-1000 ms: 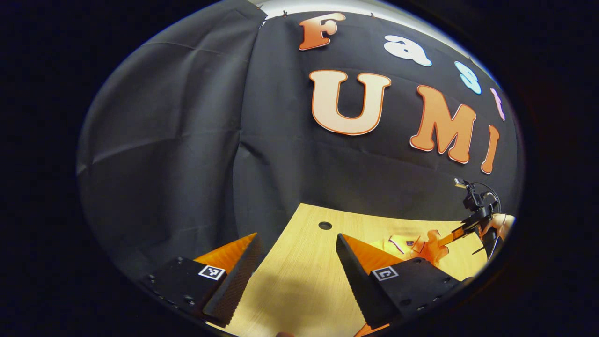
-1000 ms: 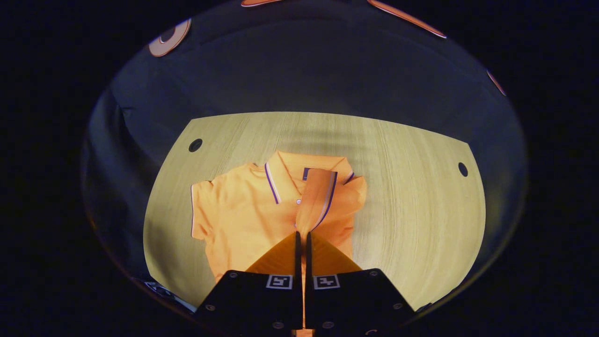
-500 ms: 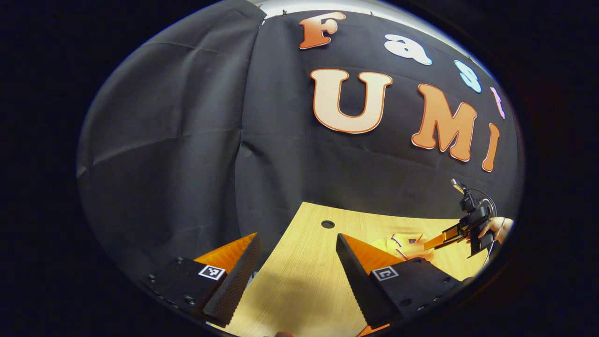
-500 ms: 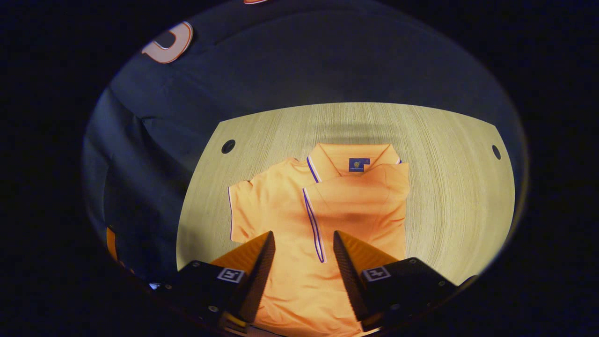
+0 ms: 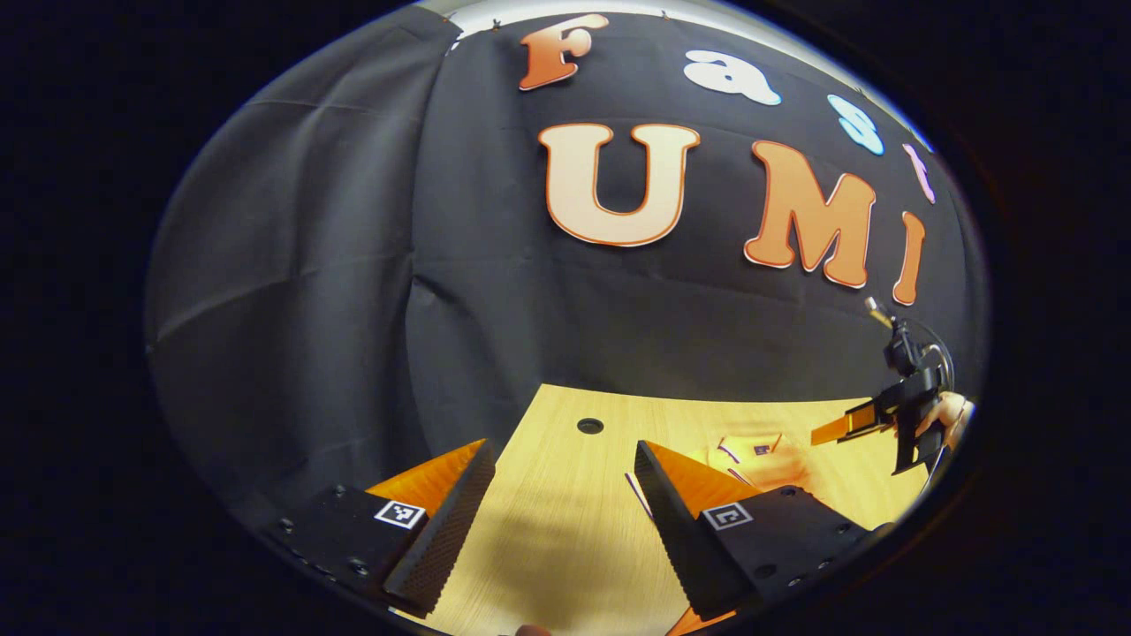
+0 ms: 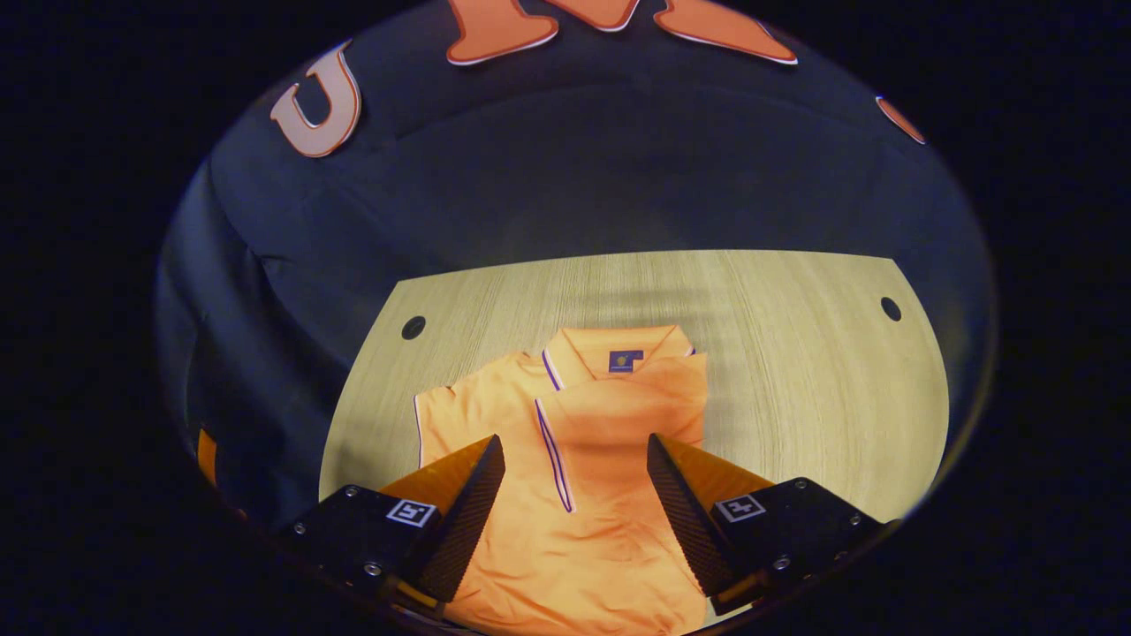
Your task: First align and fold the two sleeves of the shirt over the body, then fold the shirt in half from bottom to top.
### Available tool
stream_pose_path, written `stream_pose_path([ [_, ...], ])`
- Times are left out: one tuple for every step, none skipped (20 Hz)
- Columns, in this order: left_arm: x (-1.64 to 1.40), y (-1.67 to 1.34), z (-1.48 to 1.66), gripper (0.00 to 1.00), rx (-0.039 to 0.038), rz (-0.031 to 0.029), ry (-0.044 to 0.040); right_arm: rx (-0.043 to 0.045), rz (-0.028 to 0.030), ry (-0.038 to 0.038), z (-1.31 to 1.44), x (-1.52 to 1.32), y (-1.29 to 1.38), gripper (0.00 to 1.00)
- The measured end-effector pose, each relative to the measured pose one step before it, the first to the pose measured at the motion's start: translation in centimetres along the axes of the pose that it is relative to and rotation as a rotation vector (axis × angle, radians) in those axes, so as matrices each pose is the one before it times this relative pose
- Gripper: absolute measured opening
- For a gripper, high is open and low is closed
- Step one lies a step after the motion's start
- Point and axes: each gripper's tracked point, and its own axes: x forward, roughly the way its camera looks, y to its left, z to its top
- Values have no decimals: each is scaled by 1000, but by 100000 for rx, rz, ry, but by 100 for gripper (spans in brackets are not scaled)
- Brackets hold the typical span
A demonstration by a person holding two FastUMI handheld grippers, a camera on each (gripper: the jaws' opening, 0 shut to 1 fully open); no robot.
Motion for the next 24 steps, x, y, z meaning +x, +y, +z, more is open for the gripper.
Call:
stream_pose_path([
  [378, -909, -171, 98, 201, -1359, 1146, 409, -441, -2602, 594, -991, -591, 99],
  [650, -885, -195, 98, 307, -1393, 1312, 378, -671, -2600, 595, -892, -617, 99],
  [676, -768, -50, 98, 471, -1080, 1234, -89, -457, -3026, 738, -1032, -596, 99],
  [676, -813, -131, 98, 740, -793, 1575, -518, 81, -3062, 750, -902, -486, 99],
  [789, -822, -334, 98, 1794, -492, 2211, -383, -626, -2974, 631, -976, -687, 99],
  [836, -780, -10, 98, 1564, -818, 1582, -279, -950, -2752, 600, -825, -744, 99],
  [843, -917, -180, 98, 916, -1111, 1590, -817, -665, -3052, 741, -755, -679, 99],
  [773, -894, -243, 98, 1311, -1463, 2081, -892, -1323, -3270, 687, -757, -756, 99],
  [1155, -810, -422, 98, 889, -1382, 2461, -1049, -843, -2803, 607, -709, -720, 99],
  [1206, -829, -622, 98, 7, -1367, 3713, -1046, -291, -2332, 413, -797, -436, 99],
  [1102, -557, -875, 98, -322, -1506, 3681, -1174, 34, -1825, 350, -700, -407, 98],
  [1366, -602, -790, 98, -242, -1086, 4444, -1437, 198, -1553, 339, -646, -354, 98],
  [1224, -467, -627, 98, -394, -373, 3921, -1541, 203, -1623, 346, -835, -475, 98],
  [1288, -173, -505, 98, -490, 164, 4333, -1416, 227, -1559, 267, -727, -538, 98],
  [1216, -114, -245, 98, -567, -204, 2995, -1039, 411, -1294, 327, -598, -413, 98],
  [1247, -4, -271, 98, -520, 442, 3831, -681, 415, -1114, 367, -777, -381, 98],
  [1217, -158, -489, 98, -732, -120, 4059, -418, 423, -950, 250, -510, -352, 99],
  [1305, -217, -510, 98, -708, -441, 4986, -121, 423, -1014, 288, -316, -369, 99],
  [1287, -119, -681, 98, -695, -164, 4404, 132, 739, -884, 204, -496, -420, 99],
  [1410, 18, -344, 98, -550, 68, 4182, 482, 822, -435, 225, -324, -255, 99],
  [1141, 369, -276, 98, -955, 1093, 3915, 833, 733, -498, -27, -127, -285, 99],
  [1364, 33, -188, 98, -1125, -259, 4332, 561, 574, -78, 59, -288, -474, 99],
  [1009, 25, -479, 98, -1372, -199, 3656, 336, 145, -77, -2, -241, -667, 99],
  [1185, -59, -565, 98, -1540, -526, 4864, 480, -348, 310, -120, -71, -576, 99],
])
